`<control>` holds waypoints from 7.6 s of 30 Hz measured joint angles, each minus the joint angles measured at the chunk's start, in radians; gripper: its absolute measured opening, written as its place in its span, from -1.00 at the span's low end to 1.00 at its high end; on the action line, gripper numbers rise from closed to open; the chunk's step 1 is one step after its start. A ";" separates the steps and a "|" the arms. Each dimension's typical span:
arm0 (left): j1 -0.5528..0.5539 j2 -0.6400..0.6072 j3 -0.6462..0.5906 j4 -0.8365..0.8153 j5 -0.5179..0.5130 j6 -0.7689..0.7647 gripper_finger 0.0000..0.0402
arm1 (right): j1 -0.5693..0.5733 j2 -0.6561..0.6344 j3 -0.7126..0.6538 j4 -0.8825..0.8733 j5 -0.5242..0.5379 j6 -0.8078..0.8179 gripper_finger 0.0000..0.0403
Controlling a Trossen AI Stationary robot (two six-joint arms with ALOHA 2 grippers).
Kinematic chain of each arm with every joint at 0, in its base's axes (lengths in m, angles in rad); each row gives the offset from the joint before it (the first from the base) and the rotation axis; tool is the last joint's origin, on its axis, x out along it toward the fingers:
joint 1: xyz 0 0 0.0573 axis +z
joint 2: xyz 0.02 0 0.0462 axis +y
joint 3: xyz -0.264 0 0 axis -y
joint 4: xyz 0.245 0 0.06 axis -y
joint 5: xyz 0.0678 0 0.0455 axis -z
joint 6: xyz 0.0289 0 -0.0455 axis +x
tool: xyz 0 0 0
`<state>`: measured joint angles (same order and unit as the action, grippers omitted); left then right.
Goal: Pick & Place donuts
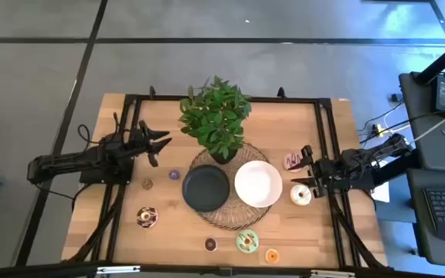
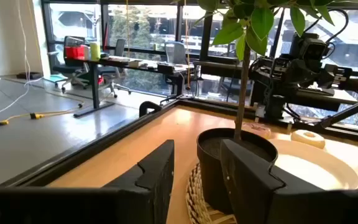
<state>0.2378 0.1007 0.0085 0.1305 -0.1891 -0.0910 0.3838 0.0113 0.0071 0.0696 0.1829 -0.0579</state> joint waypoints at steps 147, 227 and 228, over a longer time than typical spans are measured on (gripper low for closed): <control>0.000 0.000 0.000 0.000 0.000 0.000 -0.37 | -0.116 0.246 0.346 -0.608 0.537 0.577 -0.10; 0.000 0.000 0.000 0.000 0.000 0.000 -0.37 | -0.375 1.125 0.750 -0.817 0.026 0.702 -0.88; 0.000 0.000 0.000 0.000 0.000 0.000 -0.37 | -0.357 1.137 0.749 -0.776 0.024 0.702 -0.90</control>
<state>0.2375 0.1008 0.0082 0.1305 -0.1890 -0.0910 0.0264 1.1487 0.7557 -0.7061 0.2070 0.6445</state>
